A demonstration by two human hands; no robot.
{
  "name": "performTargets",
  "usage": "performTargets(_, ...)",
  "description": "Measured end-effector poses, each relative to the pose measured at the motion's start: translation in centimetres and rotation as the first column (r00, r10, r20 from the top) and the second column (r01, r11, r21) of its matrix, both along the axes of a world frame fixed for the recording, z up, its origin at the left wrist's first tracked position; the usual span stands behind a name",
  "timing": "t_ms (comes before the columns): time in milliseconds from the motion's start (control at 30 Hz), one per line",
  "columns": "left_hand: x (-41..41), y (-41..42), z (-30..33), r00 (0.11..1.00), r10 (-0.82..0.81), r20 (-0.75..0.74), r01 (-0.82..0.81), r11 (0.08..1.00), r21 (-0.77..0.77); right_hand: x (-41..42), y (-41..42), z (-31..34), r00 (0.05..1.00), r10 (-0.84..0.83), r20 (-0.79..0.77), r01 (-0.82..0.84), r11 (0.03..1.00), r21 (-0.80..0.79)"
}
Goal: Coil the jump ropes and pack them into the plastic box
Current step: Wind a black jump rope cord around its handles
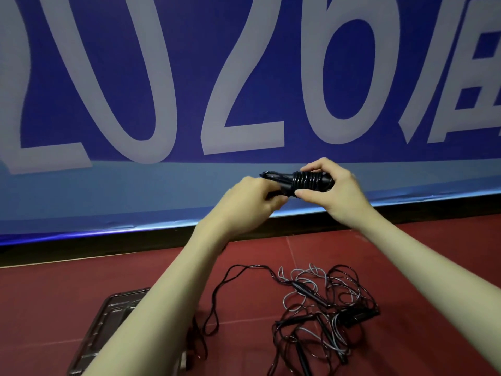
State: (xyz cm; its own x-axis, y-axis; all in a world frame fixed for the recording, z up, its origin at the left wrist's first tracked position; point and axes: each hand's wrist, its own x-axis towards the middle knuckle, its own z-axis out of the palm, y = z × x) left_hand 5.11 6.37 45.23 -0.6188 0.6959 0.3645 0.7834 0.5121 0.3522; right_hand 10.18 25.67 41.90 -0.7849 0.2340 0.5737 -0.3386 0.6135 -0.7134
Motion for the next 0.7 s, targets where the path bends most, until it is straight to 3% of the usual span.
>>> performTargets(67, -0.3, -0.4, 0.3, 0.989, 0.029, -0.144, -0.039, 0.997, -0.072, 0.2, -0.4, 0.3, 0.993, 0.075, 0.092, -0.080, 0.995, 0.052)
performTargets(133, -0.6, -0.9, 0.4, 0.984, 0.003, -0.176, -0.016, 0.997, -0.075, 0.7, -0.8, 0.6, 0.973, 0.151, 0.175, -0.168, 0.982, 0.089)
performTargets(267, -0.9, -1.6, 0.2, 0.995, -0.093, -0.039, 0.095, 0.994, 0.054, 1.7, -1.4, 1.2, 0.918, 0.279, 0.283, -0.308, 0.949, 0.064)
performTargets(467, -1.5, -2.6, -0.1, 0.953, -0.197, 0.230, 0.141, 0.961, 0.239, 2.5, -1.5, 1.8, 0.853, 0.438, 0.284, -0.429, 0.898, -0.096)
performTargets(533, -1.5, -2.8, -0.3, 0.893, -0.267, 0.362, 0.166, 0.943, 0.288, 2.7, -1.6, 1.9, 0.839, 0.469, 0.277, -0.456, 0.883, -0.115)
performTargets(633, -1.4, -3.1, -1.1, 0.719, -0.389, 0.576, 0.191, 0.908, 0.374, 3.0, -2.0, 2.1, 0.802, 0.525, 0.285, -0.511, 0.850, -0.130)
performTargets(700, -1.7, -3.2, -1.8, 0.644, -0.420, 0.639, 0.171, 0.894, 0.415, 3.1, -2.2, 2.1, 0.791, 0.544, 0.280, -0.528, 0.838, -0.140)
